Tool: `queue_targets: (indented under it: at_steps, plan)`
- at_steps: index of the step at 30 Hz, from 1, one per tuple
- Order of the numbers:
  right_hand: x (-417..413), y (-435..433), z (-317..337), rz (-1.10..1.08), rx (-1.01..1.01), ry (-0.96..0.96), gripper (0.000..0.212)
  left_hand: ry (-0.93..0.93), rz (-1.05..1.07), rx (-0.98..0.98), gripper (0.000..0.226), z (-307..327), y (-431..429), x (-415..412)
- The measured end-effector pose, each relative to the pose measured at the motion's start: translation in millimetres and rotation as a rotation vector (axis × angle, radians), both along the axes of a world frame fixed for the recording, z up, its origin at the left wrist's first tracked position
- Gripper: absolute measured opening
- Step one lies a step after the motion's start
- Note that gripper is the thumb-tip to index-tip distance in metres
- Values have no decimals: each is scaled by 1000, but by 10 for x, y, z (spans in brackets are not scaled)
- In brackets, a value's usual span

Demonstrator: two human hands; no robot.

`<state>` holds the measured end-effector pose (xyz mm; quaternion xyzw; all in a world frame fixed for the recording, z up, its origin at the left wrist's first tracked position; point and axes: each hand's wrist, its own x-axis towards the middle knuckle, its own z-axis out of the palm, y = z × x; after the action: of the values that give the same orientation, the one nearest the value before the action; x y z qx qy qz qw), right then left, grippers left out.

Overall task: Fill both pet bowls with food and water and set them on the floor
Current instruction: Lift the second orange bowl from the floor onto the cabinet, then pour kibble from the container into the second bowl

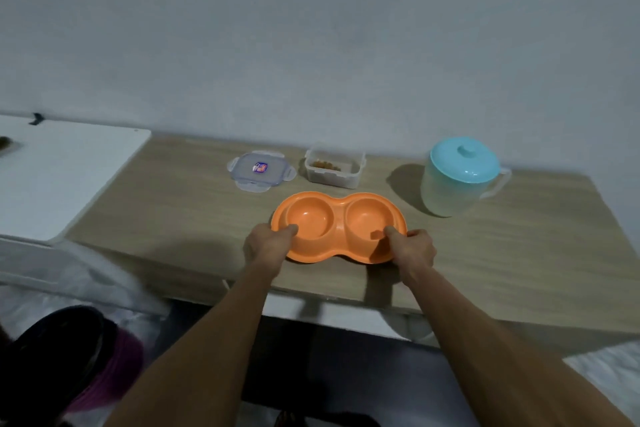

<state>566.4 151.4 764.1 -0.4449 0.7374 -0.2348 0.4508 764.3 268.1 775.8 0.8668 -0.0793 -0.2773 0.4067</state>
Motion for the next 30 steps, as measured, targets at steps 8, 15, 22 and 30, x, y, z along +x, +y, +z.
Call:
queue_targets:
  at_steps: [8, 15, 22, 30]
  plan:
    - [223, 61, -132, -114, -7, 61, 59, -27, -156, 111, 52, -122, -139, 333]
    - [229, 10, -232, -136, -21, 96, 56, -62, -233, 155, 61, -256, -177, 387]
    - [224, -73, -290, -112, 13, 124, 56, -91, -266, 170, 60, -278, -240, 418]
    - [457, -340, 33, 40, -172, 403, 60, -84, -288, 133, 56, -299, -263, 414]
